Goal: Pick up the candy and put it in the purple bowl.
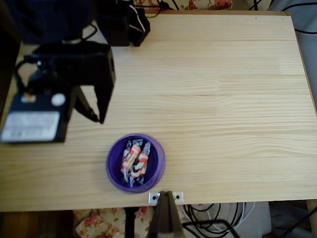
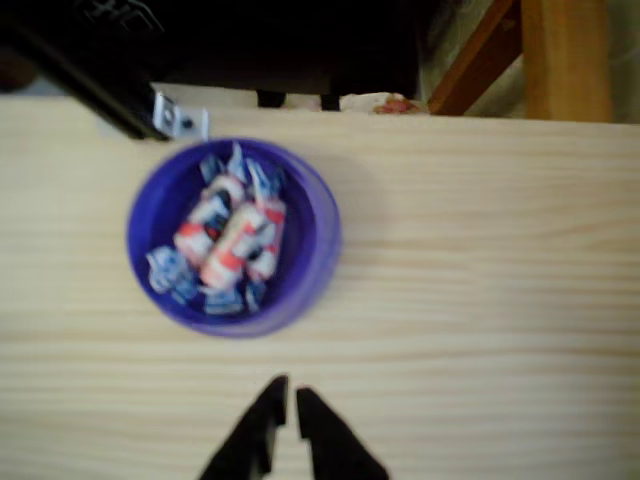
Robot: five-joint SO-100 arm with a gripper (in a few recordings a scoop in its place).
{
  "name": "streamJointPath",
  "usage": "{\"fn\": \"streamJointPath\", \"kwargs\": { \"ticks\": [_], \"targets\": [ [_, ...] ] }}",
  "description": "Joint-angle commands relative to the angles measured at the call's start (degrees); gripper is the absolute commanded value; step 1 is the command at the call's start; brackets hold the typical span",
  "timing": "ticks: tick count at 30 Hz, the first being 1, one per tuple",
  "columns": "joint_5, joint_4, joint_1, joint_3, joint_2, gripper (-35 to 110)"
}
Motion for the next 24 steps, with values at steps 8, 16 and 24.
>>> {"fn": "streamJointPath", "kwargs": {
  "ticks": [8, 16, 24],
  "targets": [
    [4.92, -2.55, -6.33, 36.04, 47.37, -1],
    [10.46, 3.08, -9.49, 45.70, 56.69, -1],
    [12.13, 3.25, -7.73, 45.70, 56.69, -1]
  ]
}}
